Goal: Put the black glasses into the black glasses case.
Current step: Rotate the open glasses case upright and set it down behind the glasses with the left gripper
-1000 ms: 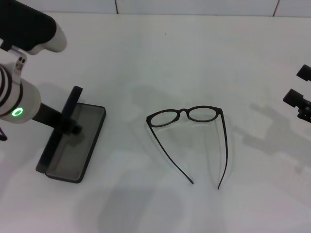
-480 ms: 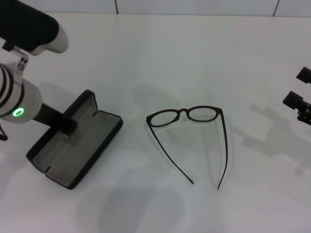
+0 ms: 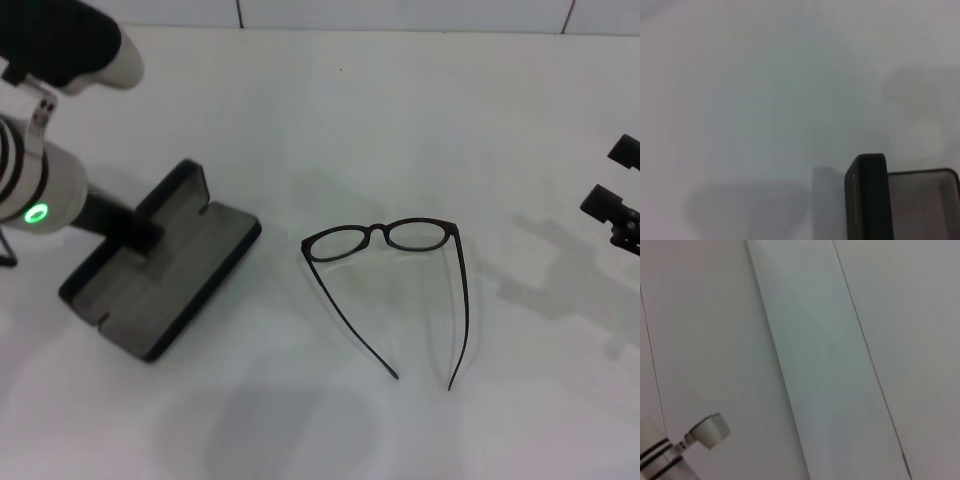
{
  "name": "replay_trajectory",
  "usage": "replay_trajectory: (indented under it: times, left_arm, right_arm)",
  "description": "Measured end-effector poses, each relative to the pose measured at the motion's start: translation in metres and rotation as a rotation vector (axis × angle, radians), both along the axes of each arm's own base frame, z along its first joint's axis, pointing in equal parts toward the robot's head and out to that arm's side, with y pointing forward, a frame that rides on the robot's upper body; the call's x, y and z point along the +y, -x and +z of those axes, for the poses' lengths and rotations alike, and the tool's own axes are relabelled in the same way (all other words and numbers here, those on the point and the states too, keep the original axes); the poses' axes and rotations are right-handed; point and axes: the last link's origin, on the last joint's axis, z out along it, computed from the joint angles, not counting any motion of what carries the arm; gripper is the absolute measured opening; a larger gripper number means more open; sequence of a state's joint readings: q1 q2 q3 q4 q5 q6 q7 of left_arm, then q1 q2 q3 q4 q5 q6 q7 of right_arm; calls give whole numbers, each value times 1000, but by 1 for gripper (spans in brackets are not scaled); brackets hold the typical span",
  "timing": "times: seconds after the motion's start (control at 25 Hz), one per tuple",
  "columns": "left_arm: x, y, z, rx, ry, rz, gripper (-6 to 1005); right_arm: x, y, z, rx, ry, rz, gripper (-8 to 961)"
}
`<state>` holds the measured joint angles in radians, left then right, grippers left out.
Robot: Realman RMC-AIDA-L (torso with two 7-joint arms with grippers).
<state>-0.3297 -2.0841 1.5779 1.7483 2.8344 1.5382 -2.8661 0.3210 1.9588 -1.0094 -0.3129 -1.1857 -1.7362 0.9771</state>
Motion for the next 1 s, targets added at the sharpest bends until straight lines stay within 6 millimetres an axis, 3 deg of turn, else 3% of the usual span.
replay_trajectory:
  times: [0.24,0.36,0.56,0.88,1.0]
  left_arm:
    - [19,-28,6,12,-36,-249,210]
    - [32,-43,-4,40,-25,-412,213]
    - [48,-64,-47,136,104,-685,218]
    - [54,-76,-109,231,282,-850,226]
    - [53,-78,-118,250,310,-890,228]
  right_arm:
    - [-2,0,1,3,-2,2,804]
    - [-4,1,-1,11,1,7,802]
    - [-14,-2,-3,28,1,5,799]
    - [-25,-7,-10,42,4,-20,793]
    - [-25,-6,-12,44,6,-22,791]
